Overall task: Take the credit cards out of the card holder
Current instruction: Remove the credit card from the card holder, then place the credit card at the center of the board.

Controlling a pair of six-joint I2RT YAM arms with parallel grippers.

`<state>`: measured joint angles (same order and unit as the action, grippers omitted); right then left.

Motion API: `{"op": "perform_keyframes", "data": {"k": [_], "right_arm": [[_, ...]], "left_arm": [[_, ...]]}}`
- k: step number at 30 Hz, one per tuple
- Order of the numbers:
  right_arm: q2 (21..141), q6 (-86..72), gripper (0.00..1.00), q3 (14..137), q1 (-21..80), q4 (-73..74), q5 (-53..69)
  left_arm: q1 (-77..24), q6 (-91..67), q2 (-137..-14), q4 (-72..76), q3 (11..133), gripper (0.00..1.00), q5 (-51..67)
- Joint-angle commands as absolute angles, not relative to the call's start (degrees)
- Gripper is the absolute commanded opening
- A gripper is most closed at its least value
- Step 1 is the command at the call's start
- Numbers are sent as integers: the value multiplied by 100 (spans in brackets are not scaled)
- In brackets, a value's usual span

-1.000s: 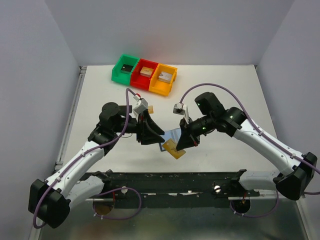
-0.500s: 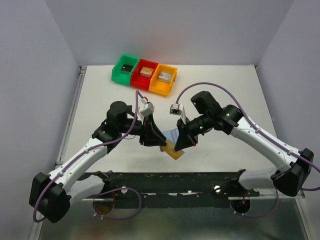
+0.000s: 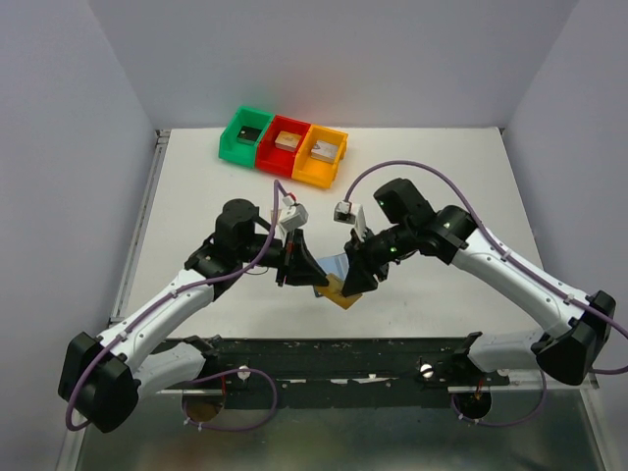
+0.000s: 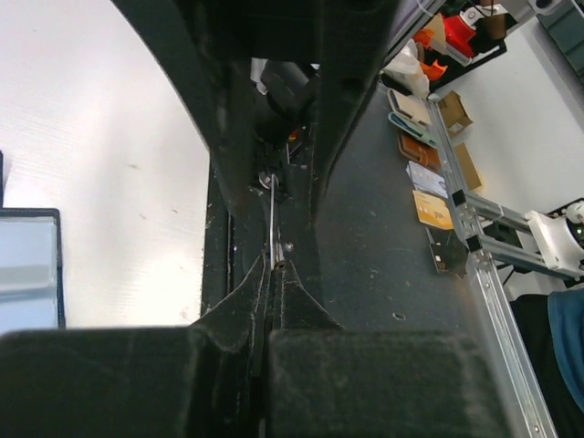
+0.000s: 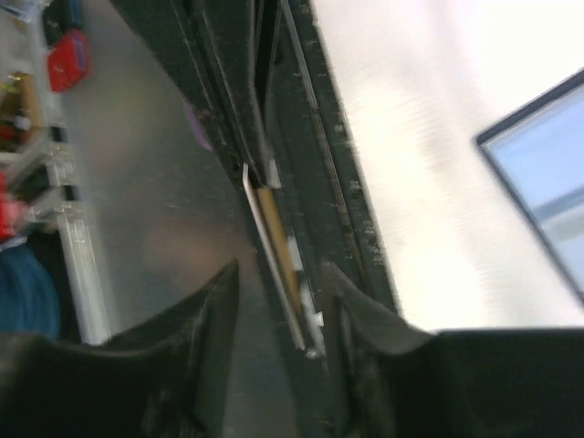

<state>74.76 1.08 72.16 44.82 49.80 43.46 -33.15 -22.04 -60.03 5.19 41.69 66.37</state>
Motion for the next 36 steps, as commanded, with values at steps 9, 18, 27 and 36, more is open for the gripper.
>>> {"op": "perform_keyframes", "data": {"k": [9,18,27,36], "right_arm": [[6250,-1248,64,6716,4034,3903,960],[5924,-1924,61,5705,4034,3077,966],[5933,-2013,59,5485,4034,2945,1151],[5906,-1995,59,5309,4034,2857,1266]], "left_arm": [[-1338,-4005,-6239,1159,3508,0,4432],[-1160,-4913,-7618,1915,3304,0,3095],[-950,-5080,-8920,2267,3630,0,2733],[-703,-5071,-9685,2522,4078,0,3137]]}}
